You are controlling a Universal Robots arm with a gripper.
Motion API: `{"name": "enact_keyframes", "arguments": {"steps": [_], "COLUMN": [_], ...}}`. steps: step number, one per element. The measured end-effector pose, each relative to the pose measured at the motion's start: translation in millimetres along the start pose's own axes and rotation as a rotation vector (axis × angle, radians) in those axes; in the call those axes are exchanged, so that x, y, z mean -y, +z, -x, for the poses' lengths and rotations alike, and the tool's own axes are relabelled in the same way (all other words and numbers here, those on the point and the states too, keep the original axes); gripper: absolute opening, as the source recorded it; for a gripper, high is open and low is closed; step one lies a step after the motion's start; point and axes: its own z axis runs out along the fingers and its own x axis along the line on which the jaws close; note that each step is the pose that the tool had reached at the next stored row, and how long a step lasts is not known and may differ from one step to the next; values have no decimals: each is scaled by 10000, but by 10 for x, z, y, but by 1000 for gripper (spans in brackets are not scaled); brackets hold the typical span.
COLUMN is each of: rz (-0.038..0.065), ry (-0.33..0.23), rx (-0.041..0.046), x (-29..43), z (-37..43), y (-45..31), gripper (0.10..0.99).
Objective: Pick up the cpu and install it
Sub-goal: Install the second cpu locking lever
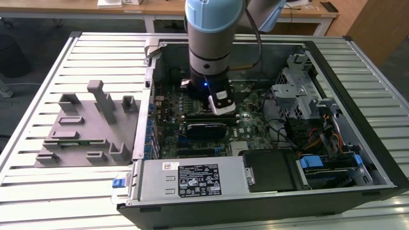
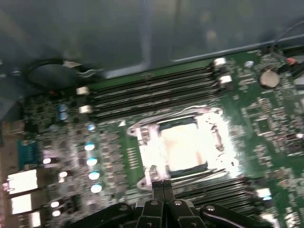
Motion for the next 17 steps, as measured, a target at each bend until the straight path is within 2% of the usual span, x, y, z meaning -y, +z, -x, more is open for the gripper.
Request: {"name": "enact_keyframes", "arguments": {"steps": [4,7,10,13,14,17], "rz": [-1,-12,-63,-182,-257,-290], "ry": [1,1,8,13,16,17], "rx": [-4,-9,-29,-51,-59,-66], "x": [-49,-105,-193,-295,-353,-370], "z": [169,251,264,240,225,221], "y": [11,31,65,104,128,139], "gripper": [106,106,106,106,106,106]}}
